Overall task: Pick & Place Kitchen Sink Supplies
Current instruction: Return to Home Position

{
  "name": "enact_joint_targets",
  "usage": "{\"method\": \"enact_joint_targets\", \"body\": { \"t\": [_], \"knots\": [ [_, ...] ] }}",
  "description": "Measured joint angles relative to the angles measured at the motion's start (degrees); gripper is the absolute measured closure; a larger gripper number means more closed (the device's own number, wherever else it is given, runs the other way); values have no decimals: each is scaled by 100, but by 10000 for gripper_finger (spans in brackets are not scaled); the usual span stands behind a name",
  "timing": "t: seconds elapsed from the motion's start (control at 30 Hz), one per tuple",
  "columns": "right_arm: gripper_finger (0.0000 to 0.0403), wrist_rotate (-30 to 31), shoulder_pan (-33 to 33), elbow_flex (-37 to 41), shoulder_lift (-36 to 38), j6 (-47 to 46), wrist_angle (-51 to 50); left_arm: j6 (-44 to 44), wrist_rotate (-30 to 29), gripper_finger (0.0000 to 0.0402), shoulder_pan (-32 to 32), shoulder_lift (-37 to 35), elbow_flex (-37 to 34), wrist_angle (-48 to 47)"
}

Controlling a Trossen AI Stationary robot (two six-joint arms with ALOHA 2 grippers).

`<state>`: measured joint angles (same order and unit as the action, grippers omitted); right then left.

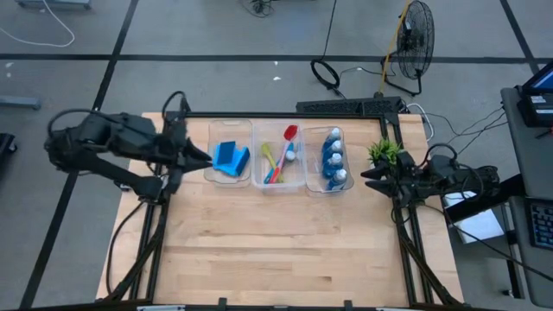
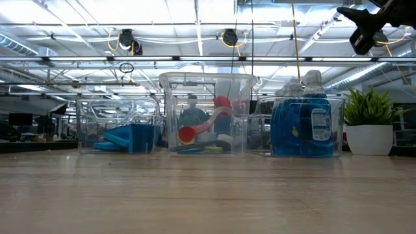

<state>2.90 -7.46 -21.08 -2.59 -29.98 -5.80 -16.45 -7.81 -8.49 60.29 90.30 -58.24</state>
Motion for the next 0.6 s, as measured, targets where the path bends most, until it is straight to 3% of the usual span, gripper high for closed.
{"method": "enact_joint_targets", "body": {
  "t": [0.2, 0.6],
  "knots": [
    [236, -1, -2, 0, 0, 423, 43, 125, 289, 340, 0, -747, -682, 316],
    [236, -1, -2, 0, 0, 522, 60, -45, 606, 326, 0, -2542, -3303, 1882]
  ]
}}
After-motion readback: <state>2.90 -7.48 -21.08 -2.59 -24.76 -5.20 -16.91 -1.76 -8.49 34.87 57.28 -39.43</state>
